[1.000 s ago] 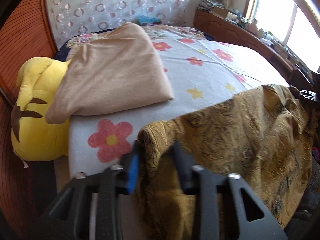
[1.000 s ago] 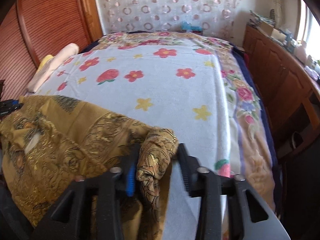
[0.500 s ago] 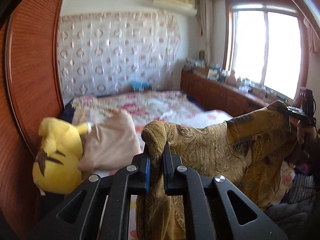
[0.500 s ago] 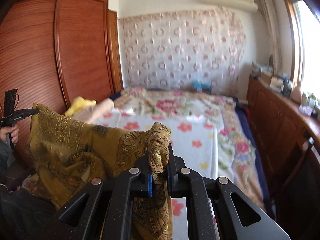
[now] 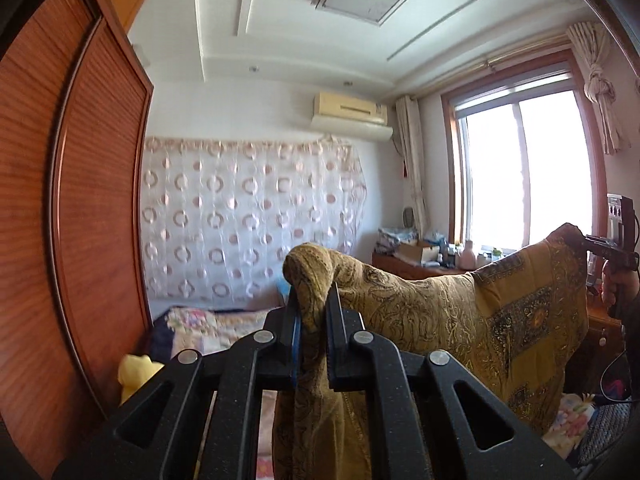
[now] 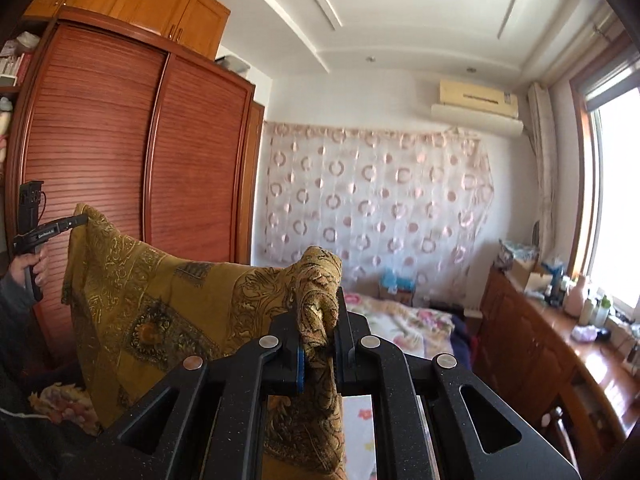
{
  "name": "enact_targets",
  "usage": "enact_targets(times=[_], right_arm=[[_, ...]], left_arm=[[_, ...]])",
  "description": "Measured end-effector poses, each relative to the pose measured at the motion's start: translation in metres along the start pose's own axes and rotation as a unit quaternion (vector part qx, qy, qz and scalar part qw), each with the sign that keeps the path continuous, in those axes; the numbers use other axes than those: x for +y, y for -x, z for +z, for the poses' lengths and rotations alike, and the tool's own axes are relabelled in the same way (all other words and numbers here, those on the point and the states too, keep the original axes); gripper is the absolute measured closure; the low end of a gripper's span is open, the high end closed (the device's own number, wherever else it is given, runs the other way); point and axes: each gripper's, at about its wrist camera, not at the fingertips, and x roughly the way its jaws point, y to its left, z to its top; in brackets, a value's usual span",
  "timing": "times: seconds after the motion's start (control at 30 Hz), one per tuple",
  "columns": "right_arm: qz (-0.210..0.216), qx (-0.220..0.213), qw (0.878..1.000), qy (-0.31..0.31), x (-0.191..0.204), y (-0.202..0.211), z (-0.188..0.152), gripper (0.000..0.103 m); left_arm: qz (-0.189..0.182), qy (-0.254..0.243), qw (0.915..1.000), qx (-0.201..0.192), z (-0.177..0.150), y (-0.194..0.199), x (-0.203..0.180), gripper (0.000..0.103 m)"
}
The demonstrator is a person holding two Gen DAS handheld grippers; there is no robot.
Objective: Fold small clothes
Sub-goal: 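Grasp the robe's hem with both tools and lift it high, then lower the lifted robe onto the bed with both tools and release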
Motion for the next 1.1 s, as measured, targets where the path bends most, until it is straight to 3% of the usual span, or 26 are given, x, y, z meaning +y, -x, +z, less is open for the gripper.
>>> enact_targets(times=[0.2, 0.37, 0.57, 0.73, 0.77, 0.83, 0.87, 0.9, 0.97, 1.03, 1.1], right_arm=[[-0.008, -0.041, 0.999, 0.018, 0.005, 0.03, 0.035, 0.093], [-0.013, -0.052, 0.998, 0.019, 0.002, 0.035, 0.036, 0.093], [-0.026, 0.012, 1.0, 0.008, -0.004, -0.048, 0.001, 0.093], [-0.036, 0.086, 0.996, -0.012, -0.018, -0.146, -0.036, 0.093], [-0.04, 0.099, 0.994, -0.018, -0.022, -0.169, -0.048, 0.093], [-0.047, 0.128, 0.99, -0.031, -0.026, -0.214, -0.074, 0.091], [-0.049, 0.158, 0.985, -0.041, -0.03, -0.242, -0.092, 0.084], [-0.057, 0.182, 0.98, -0.052, -0.033, -0.262, -0.103, 0.076], [-0.086, 0.229, 0.967, -0.071, -0.038, -0.301, -0.137, 0.072], [-0.104, 0.266, 0.955, -0.082, -0.039, -0.322, -0.166, 0.071], [-0.103, 0.289, 0.948, -0.09, -0.035, -0.328, -0.19, 0.07]], left_arm=[[0.017, -0.02, 0.999, -0.035, 0.035, 0.008, 0.004, 0.093], [0.038, -0.03, 0.9981, -0.039, 0.034, -0.005, 0.011, 0.093], [0.055, -0.02, 0.9982, 0.017, 0.004, -0.069, 0.023, 0.093], [0.07, -0.007, 0.9936, 0.087, -0.045, -0.169, 0.042, 0.092], [0.076, -0.012, 0.9922, 0.098, -0.056, -0.188, 0.044, 0.09], [0.089, -0.025, 0.9873, 0.129, -0.087, -0.234, 0.049, 0.075], [0.093, -0.027, 0.984, 0.15, -0.103, -0.252, 0.052, 0.064], [0.089, -0.02, 0.9797, 0.179, -0.123, -0.271, 0.058, 0.062], [0.083, -0.002, 0.9719, 0.22, -0.152, -0.286, 0.064, 0.057], [0.08, 0.01, 0.9682, 0.237, -0.174, -0.285, 0.063, 0.045], [0.067, 0.013, 0.9651, 0.253, -0.194, -0.277, 0.058, 0.026]])
